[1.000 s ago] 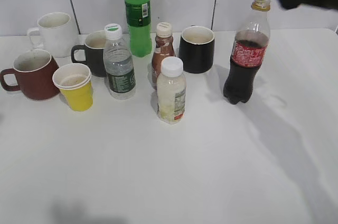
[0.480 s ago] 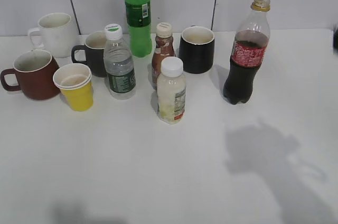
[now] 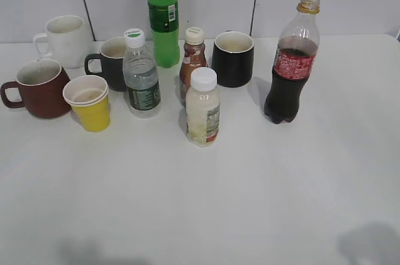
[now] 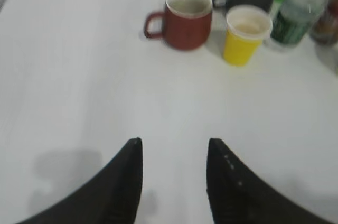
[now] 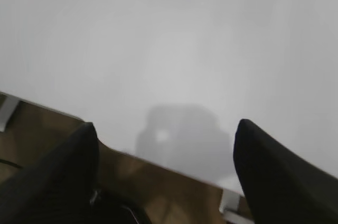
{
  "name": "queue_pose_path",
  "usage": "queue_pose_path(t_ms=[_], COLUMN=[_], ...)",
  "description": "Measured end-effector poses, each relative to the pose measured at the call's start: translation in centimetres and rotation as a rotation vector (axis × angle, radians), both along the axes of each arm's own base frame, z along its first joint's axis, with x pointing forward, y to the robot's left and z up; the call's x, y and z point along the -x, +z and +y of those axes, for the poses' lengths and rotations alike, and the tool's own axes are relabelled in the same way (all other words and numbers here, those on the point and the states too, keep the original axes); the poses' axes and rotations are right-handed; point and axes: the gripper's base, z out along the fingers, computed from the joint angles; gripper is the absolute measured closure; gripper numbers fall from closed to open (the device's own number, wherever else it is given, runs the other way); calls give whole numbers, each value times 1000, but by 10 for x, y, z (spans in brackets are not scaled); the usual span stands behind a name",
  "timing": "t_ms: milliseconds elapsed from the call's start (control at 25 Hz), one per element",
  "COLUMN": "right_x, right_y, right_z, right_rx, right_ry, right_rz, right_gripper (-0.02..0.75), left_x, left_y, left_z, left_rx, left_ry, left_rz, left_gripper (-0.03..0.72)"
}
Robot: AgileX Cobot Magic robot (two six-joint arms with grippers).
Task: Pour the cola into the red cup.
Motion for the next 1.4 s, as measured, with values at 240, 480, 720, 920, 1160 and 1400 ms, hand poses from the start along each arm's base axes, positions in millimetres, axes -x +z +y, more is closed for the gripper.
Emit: queue_pose_path(t_ms=[240,480,720,920,1160,1400], right_x=[6,6,8,30,37,37], right_y=[-4,-3,-3,-2,-1,-1], right_z=[-2,-2,-7,-16,-16,-16], right_rx=[-68,-72,-79,-116,-129,-130], right_ry=[36,33,-237,-489,-520,-520], right_rz=[-88,-92,-104,-235,-285,-285], right_gripper=[143,143,144,144,144,144], left_x=[7,7,9,24,26,26], left_y=[-9,-9,-9,-9,-9,-9], left_z=[-3,-4,-3,-2,-2,-2], left_rx=[-8,0,-1,3,8,9], left_ry=[-57,-62,56,132,78,66], left_rz=[-21,-21,-27,-117,-135,-136], left_gripper=[377,379,379,380,380,384])
